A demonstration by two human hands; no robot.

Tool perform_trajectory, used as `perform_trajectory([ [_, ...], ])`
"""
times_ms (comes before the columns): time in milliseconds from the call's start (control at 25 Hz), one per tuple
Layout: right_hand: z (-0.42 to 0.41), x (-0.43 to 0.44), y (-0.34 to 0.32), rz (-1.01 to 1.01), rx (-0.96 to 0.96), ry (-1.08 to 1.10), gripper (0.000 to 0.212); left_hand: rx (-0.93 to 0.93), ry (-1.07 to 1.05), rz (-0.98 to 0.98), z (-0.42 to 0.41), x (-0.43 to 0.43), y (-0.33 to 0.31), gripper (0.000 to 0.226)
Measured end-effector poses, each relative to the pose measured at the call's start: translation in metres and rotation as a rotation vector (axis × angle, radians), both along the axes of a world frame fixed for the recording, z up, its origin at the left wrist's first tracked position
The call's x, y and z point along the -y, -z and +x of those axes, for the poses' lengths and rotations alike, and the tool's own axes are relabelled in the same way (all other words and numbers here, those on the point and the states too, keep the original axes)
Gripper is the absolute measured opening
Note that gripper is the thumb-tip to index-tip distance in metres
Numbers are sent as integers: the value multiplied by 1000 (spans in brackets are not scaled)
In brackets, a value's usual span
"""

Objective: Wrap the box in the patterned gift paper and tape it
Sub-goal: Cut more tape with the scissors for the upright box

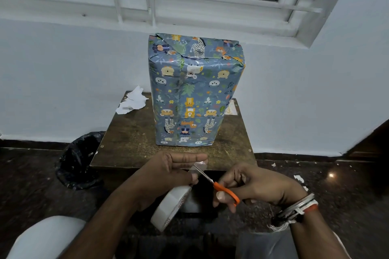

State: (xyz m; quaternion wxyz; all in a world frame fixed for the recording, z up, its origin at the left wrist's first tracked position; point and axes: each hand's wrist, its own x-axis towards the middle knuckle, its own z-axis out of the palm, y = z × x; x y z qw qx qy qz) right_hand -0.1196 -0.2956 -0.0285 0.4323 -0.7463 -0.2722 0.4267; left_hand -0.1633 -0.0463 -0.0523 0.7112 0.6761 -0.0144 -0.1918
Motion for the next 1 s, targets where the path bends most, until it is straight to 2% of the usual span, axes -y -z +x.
perform_trajectory([
  [480, 3, 2, 0, -36, 7, -19, 30, 13, 49, -34, 1, -1, 0, 49],
  [680, 0, -3, 10, -72, -2, -17, 20, 35, 80, -45, 3, -5, 1, 57],
  [760, 0, -2, 11, -86, 14, 39, 17, 40, 86, -53, 3, -5, 2, 61],
  [920, 5, 4, 17, -89, 30, 174, 25, 51, 102, -70, 5, -7, 5, 66],
  [1000, 7, 9, 19, -111, 46, 222, 20, 48, 102, -79, 5, -8, 6, 68],
])
